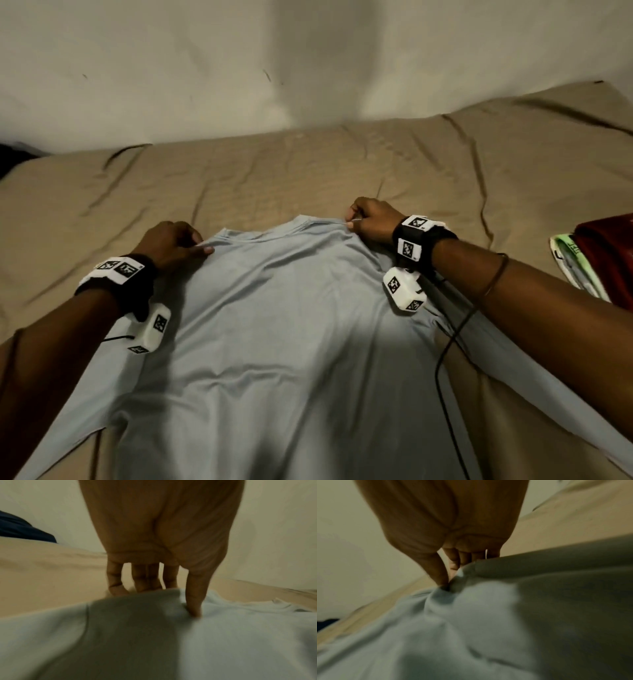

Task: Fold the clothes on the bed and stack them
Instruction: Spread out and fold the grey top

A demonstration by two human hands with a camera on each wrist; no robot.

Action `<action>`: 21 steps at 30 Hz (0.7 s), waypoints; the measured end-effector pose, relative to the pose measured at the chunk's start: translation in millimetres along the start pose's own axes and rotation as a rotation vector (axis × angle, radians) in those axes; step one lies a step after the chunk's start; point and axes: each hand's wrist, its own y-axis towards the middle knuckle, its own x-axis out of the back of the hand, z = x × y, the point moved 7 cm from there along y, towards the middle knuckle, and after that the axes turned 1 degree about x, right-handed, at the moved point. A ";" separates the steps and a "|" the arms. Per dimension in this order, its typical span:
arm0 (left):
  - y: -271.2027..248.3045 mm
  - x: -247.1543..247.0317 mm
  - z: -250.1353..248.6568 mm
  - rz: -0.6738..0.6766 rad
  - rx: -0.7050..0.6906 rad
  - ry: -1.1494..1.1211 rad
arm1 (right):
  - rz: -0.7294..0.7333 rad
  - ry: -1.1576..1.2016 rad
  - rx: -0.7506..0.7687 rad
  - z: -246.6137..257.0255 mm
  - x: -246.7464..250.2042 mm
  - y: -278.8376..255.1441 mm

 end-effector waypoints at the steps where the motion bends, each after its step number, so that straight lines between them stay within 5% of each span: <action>1: 0.3 -3.3 -0.3 0.082 0.010 0.047 | 0.032 -0.012 0.009 2.8 -0.2 0.7; 5: -5.3 -2.5 8.2 0.355 0.005 0.183 | 0.030 -0.050 0.045 -9.4 16.5 13.3; 9: 3.5 26.7 11.0 0.100 -0.090 -0.059 | 0.062 0.221 0.115 -17.0 31.2 30.5; 13: 21.6 13.7 22.0 0.034 -0.063 -0.093 | -0.031 0.261 0.109 -21.8 34.1 47.4; 17: 38.9 12.9 25.6 -0.056 -0.022 -0.078 | -0.114 -0.086 0.140 -10.8 39.7 62.3; 21: 27.1 27.5 17.6 -0.178 0.113 0.226 | -0.116 -0.613 0.110 16.1 30.5 53.1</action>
